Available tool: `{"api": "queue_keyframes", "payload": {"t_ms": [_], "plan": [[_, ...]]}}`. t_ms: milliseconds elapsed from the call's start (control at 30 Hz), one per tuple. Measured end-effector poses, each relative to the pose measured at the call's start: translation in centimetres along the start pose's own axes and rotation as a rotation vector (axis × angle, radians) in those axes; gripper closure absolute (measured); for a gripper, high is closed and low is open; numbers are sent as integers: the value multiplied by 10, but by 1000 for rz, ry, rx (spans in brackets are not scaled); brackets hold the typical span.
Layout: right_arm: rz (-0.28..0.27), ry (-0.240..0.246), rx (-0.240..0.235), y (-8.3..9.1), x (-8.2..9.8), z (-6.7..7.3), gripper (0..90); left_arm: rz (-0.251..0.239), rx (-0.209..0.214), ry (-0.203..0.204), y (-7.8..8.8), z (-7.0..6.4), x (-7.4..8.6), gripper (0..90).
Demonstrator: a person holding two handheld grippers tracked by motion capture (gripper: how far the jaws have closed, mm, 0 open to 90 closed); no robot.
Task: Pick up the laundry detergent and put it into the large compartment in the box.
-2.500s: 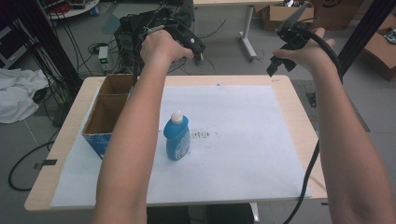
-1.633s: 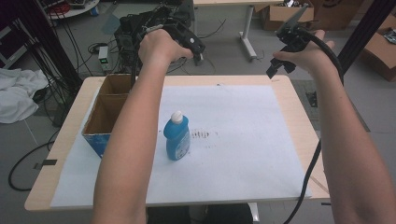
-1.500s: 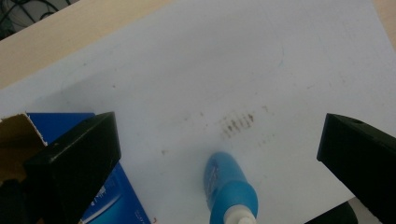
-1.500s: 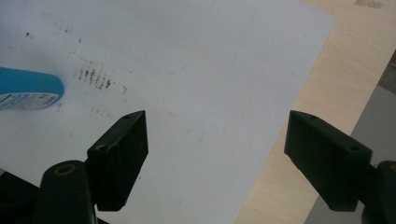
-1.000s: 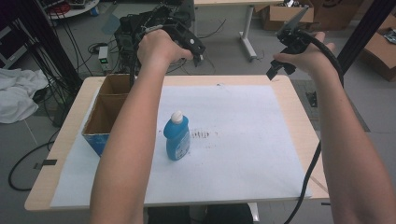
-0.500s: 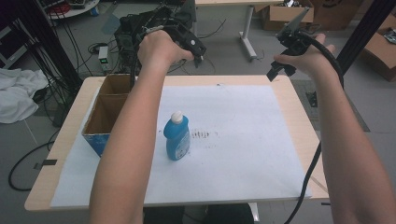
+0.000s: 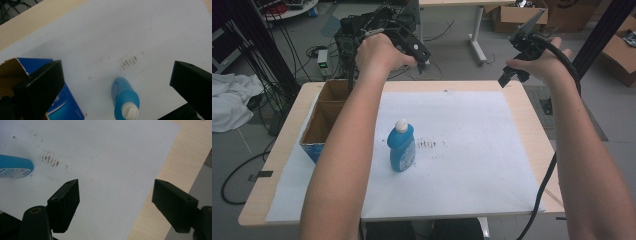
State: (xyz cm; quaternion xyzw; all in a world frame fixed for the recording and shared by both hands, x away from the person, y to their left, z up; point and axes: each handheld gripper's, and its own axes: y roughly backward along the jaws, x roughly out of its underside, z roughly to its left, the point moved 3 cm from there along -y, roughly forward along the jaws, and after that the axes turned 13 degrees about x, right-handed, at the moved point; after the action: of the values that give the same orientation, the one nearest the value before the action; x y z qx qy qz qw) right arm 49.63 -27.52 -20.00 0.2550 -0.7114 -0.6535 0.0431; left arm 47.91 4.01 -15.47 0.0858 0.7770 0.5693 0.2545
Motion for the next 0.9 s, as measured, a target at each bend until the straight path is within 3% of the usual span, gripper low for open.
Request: {"api": "queue_keyframes", "payload": {"t_ms": [167, 567, 900], "plan": [[2, -4, -2, -3, 0, 1, 221, 6, -12, -23, 4, -2, 12, 1], [8, 16, -4, -8, 1, 3, 220, 7, -23, -26, 22, -4, 47, 1], [3, 19, -13, -11, 8, 5, 221, 42, -34, -44, 15, -13, 69, 1]]}}
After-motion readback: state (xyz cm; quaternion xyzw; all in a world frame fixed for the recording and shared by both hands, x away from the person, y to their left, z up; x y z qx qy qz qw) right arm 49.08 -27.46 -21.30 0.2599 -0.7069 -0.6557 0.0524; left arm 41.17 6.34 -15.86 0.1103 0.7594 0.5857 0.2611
